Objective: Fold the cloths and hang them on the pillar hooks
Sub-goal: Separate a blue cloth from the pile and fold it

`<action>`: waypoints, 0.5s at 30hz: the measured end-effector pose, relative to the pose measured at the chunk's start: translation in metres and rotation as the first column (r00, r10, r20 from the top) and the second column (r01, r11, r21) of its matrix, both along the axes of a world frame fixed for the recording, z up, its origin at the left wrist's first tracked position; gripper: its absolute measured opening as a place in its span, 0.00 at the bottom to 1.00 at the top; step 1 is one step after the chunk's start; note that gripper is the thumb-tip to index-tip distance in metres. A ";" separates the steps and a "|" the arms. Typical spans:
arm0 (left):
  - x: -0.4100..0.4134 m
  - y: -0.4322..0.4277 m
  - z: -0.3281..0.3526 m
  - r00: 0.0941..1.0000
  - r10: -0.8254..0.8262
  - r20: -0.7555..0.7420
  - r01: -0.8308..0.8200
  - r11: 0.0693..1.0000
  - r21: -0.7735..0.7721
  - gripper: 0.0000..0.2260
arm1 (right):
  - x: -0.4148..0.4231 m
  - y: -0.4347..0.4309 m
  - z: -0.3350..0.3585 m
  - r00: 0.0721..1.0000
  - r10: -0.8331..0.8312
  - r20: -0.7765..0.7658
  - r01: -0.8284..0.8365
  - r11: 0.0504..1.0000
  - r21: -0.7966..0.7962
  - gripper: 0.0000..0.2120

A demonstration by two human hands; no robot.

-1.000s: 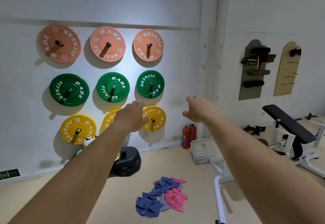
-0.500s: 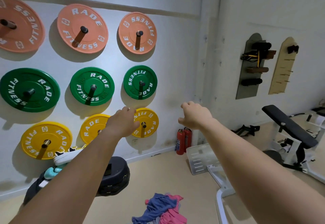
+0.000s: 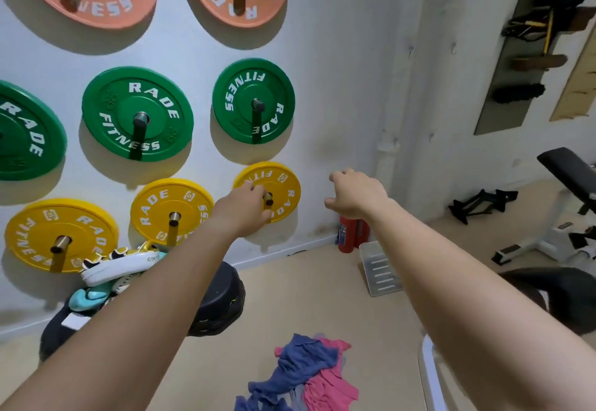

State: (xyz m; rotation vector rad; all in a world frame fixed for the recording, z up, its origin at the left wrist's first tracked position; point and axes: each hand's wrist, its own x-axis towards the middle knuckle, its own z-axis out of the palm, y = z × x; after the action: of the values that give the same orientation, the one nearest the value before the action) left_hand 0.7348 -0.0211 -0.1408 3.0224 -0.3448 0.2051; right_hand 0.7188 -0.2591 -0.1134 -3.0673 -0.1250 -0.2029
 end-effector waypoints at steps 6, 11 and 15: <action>0.111 -0.028 -0.111 0.981 0.021 -0.191 -0.033 0.998 -0.060 0.24 | 0.127 -0.025 -0.116 0.976 -0.010 -0.216 0.023 0.998 0.055 0.24; 0.146 -0.024 -0.272 0.900 0.016 -0.436 -0.043 0.998 -0.053 0.24 | 0.174 -0.024 -0.279 0.879 -0.013 -0.477 0.060 0.995 0.083 0.25; 0.154 -0.004 -0.419 0.798 0.048 -0.601 -0.075 0.997 -0.020 0.23 | 0.181 -0.015 -0.429 0.771 -0.050 -0.635 0.128 0.989 0.079 0.28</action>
State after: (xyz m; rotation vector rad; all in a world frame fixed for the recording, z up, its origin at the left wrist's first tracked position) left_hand 0.8888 -0.0250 -0.5597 2.8475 -0.1741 -0.7272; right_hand 0.8994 -0.2740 -0.5426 -2.8322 0.0706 0.7934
